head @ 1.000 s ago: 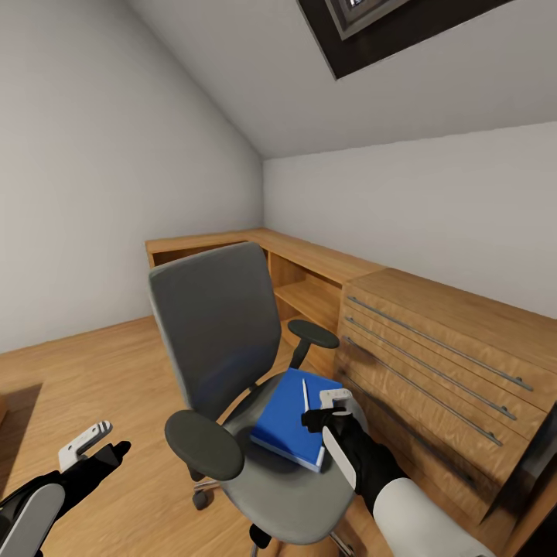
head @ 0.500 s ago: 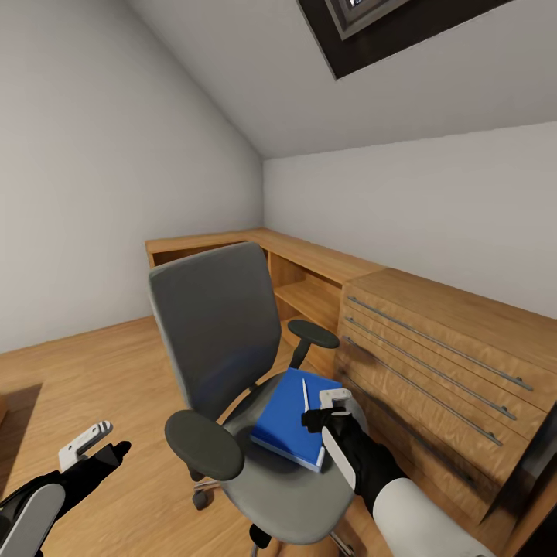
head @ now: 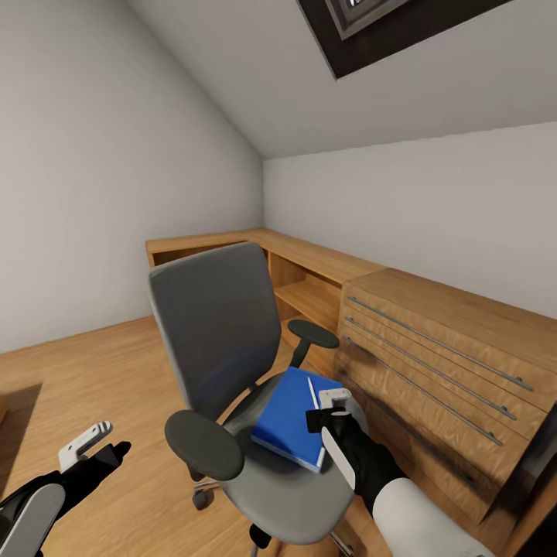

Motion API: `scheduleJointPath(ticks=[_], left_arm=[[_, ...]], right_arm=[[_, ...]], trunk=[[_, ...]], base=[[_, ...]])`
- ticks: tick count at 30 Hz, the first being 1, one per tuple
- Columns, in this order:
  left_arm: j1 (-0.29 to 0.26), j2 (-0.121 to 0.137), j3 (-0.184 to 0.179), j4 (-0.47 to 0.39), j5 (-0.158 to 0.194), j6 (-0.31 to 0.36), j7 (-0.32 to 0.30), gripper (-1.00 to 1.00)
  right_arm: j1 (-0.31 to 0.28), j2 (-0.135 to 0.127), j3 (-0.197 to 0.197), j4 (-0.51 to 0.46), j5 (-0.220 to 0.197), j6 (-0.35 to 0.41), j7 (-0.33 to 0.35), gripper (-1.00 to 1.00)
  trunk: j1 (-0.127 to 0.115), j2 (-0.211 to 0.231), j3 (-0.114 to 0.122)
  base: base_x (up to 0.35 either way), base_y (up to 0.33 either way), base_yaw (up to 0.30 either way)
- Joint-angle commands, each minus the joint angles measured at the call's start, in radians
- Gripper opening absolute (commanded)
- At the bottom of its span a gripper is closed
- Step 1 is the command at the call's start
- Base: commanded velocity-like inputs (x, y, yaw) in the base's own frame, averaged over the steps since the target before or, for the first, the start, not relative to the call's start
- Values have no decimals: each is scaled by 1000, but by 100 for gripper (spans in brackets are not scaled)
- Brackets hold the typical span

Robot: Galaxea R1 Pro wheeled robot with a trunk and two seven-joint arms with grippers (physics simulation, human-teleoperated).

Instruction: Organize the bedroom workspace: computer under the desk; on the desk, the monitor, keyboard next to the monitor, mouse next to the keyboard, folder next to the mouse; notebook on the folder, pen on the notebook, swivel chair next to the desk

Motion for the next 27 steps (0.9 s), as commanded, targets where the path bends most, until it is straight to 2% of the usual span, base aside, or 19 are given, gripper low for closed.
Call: scheduleJointPath(ticks=[1,15,27], left_arm=[[-1,0,0,-1,10,2,9,100],[-1,0,0,-1,10,2,3,100],[-1,0,1,-1,10,2,3,100]], right_arm=[[-1,-1,5,-1,-16,2,-11,-100],[-1,-2,5,-1,-13,2,-10,-100],[-1,-2,4,-2,-9,0,-11,-100]], trunk=[[0,-1,-1],[0,-1,-1],[-46,83,36]], base=[[0,0,0],[0,0,0],[0,0,0]])
